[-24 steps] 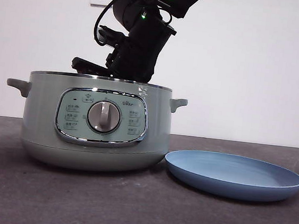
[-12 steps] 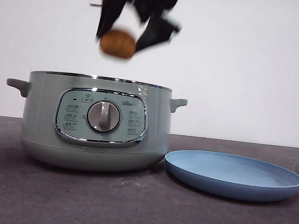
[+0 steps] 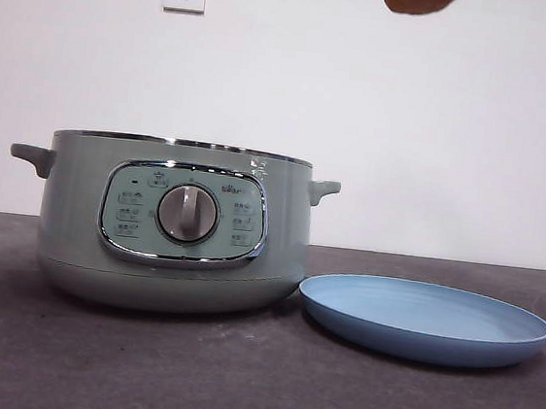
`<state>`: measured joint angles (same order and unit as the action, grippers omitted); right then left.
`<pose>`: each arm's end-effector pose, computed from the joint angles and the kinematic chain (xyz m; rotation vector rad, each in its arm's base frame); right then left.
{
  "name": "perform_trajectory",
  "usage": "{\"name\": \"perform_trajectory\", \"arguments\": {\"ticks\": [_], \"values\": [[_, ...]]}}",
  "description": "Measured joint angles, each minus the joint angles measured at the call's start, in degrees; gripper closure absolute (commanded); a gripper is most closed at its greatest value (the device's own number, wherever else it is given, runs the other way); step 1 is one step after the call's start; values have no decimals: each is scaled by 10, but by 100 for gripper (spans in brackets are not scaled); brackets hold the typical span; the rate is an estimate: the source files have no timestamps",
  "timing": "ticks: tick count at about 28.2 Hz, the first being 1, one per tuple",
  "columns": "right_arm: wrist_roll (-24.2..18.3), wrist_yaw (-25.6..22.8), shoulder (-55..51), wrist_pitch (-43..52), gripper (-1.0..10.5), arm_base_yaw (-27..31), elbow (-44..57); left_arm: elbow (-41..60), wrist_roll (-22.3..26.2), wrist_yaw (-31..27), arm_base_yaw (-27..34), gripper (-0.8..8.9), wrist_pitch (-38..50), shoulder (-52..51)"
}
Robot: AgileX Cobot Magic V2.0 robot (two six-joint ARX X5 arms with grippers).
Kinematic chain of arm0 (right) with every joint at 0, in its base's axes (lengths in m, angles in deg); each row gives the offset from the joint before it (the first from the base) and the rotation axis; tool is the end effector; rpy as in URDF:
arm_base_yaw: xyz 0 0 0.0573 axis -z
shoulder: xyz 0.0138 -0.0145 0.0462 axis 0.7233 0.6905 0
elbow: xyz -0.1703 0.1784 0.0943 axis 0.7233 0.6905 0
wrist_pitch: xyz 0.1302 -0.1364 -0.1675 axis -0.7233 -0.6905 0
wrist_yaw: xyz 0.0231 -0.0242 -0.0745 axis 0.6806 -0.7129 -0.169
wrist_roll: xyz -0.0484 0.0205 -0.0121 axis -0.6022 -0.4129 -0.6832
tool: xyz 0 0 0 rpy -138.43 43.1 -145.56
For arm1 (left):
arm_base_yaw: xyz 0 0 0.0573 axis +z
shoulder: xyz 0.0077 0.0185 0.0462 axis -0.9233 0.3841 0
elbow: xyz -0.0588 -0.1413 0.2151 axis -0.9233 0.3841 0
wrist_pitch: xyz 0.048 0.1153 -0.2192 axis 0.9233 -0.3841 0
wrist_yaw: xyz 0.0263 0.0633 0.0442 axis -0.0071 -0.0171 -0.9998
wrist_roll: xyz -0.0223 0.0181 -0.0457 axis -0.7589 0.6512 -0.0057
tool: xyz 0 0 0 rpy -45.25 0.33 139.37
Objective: Take the potato out from the steamer,put the potato on the plate,close the lid
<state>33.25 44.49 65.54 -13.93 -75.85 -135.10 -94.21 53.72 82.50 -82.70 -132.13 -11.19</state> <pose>0.2580 0.1451 0.4180 -0.2379 0.7416 0.4744 0.0868 -0.0292 0.4185 0.1457 0.4593 -0.4732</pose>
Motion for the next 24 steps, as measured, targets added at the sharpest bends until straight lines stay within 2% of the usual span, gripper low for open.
{"name": "perform_trajectory", "arguments": {"ticks": [7,11,18,24], "values": [[-6,9,-9,46,967,30,101,0,0,2,0,822,0,0],[-3,43,-8,120,967,42,202,0,0,1,0,822,0,0],[1,47,-2,250,966,47,365,0,0,2,0,822,0,0],[21,46,12,351,966,55,441,0,0,2,0,822,0,6]]}}
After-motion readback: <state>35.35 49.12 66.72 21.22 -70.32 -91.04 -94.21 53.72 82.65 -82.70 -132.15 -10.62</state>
